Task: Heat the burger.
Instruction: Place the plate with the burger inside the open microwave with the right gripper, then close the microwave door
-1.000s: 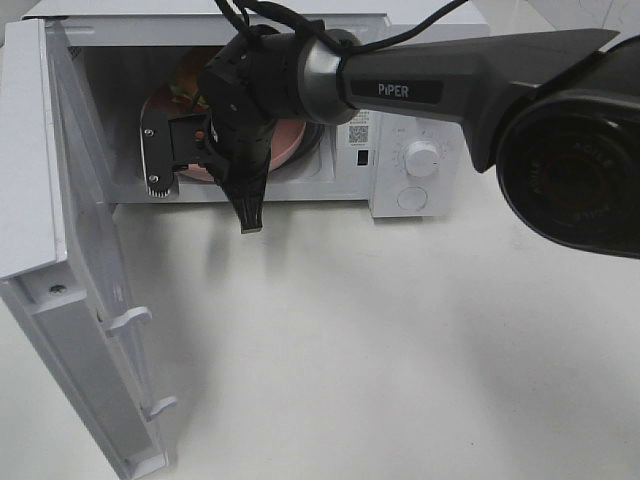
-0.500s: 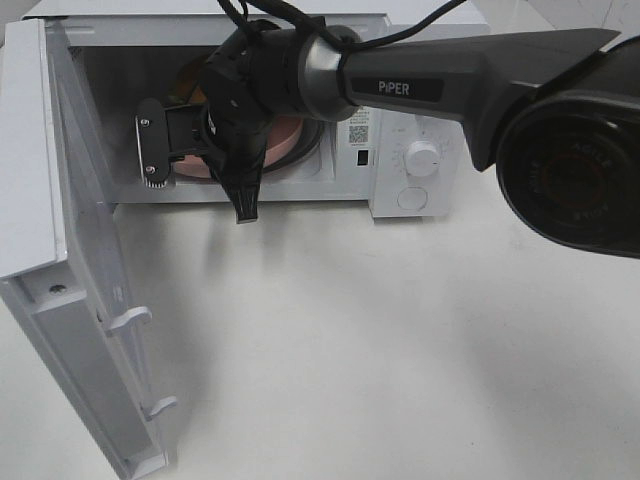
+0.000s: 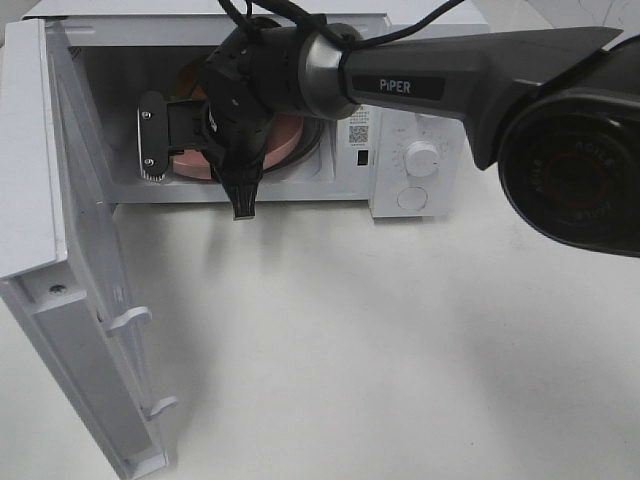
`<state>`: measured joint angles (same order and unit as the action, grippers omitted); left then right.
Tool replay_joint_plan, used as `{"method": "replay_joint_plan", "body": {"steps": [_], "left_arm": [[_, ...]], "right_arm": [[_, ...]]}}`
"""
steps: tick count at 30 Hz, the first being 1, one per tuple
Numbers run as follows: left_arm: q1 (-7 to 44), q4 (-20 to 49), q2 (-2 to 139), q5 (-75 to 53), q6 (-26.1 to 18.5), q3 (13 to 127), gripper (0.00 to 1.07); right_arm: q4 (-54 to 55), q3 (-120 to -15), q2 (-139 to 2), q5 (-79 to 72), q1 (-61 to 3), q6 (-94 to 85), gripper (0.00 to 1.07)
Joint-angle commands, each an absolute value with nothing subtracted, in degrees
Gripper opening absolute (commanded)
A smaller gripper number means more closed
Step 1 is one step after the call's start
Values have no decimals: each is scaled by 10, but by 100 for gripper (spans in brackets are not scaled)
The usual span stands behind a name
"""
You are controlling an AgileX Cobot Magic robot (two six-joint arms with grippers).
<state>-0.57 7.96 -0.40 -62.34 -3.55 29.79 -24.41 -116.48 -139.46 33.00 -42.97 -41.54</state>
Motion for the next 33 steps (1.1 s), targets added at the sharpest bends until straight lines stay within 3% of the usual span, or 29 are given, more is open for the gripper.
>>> {"method": "replay_joint_plan", "body": {"steps": [1, 5, 8, 11, 24, 33], "left_arm": [[-2, 79, -13, -615, -32, 297, 98], [-2, 79, -13, -615, -32, 297, 98], [-2, 79, -13, -615, -32, 297, 98], [-2, 79, -13, -615, -32, 297, 98], [-2, 79, -13, -615, -32, 297, 98], [-2, 79, -13, -615, -32, 297, 98]], "right_arm": [[-249, -1169, -1387, 340, -428, -399, 47], [-245, -1165, -1377, 335, -428, -377, 59], [-245, -1128, -1353, 300, -429, -374, 75], [-245, -1090, -1333, 278, -429, -374, 80], [-248, -912, -1229, 165, -429, -358, 79], [-249, -808, -1134, 165, -429, -291, 79]]}}
